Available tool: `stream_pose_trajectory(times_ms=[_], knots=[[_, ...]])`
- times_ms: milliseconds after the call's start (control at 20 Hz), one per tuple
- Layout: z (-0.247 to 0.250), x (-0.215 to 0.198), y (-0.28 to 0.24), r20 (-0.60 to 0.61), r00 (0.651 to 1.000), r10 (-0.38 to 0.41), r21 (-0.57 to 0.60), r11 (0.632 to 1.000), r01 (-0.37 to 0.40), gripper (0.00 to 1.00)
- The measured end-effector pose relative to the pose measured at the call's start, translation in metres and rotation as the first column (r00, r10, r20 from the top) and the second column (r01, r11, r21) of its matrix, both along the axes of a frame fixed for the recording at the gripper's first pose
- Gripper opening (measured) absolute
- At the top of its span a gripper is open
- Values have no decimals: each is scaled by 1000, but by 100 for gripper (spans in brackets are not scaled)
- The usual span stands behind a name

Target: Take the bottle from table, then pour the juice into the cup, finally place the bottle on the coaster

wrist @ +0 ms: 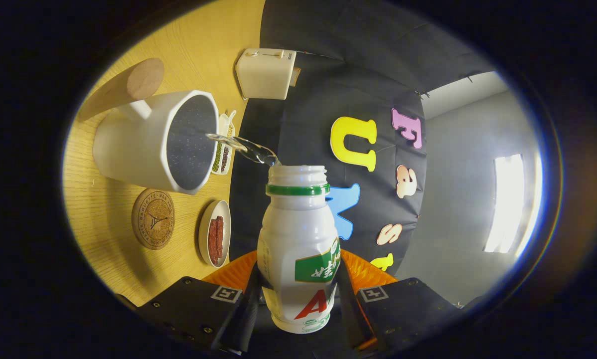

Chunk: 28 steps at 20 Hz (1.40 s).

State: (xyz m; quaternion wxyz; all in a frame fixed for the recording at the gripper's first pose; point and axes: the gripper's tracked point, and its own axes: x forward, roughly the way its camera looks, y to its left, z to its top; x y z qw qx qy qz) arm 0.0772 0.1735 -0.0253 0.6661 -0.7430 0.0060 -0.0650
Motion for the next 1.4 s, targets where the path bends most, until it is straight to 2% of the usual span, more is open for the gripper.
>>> stream_pose_trajectory(times_ms=[1400], knots=[[13, 3, 0, 24, 1000, 4, -66, 998, -2, 71]])
